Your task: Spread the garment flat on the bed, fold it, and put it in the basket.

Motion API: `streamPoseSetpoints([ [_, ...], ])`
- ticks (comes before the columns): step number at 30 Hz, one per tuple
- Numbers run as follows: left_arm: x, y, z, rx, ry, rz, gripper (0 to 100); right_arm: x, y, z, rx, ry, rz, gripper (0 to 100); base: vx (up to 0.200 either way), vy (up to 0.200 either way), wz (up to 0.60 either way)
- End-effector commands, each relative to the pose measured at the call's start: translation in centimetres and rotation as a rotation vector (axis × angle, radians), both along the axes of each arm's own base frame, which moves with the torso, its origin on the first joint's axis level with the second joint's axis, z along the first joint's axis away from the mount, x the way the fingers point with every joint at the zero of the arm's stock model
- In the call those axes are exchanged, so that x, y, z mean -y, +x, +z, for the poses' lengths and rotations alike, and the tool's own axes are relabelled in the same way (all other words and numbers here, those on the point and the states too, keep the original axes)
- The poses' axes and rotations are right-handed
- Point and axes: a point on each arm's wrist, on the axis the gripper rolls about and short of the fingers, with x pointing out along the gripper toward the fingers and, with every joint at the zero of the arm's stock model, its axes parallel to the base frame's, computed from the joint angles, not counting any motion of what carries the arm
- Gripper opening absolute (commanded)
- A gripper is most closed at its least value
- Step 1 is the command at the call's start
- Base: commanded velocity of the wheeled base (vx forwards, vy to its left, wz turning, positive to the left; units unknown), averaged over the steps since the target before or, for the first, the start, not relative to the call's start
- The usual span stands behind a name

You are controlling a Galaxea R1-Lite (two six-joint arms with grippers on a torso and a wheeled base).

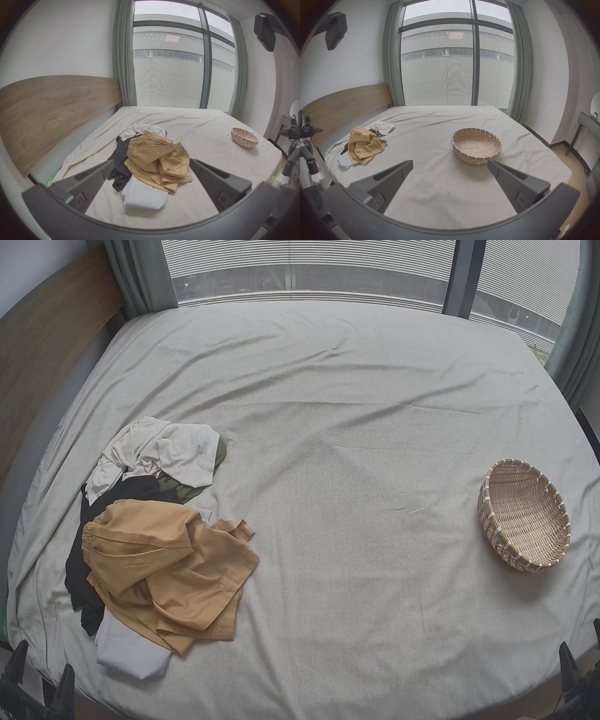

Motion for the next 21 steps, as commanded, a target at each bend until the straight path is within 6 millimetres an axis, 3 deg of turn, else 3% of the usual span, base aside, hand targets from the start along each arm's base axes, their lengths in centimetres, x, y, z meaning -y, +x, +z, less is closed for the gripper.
streamPoseSetpoints([
  [1, 0.0, 0.04, -0.52, -0.006, -0.001, 0.001, 100, 0.0, 0.0, -0.48, 0.0, 0.0, 0.001, 100, 0.0, 0.0, 0.0],
  [21, 0.0, 0.03, -0.5, -0.003, -0.001, -0.001, 100, 0.0, 0.0, -0.48, 0.0, 0.0, 0.001, 100, 0.0, 0.0, 0.0],
])
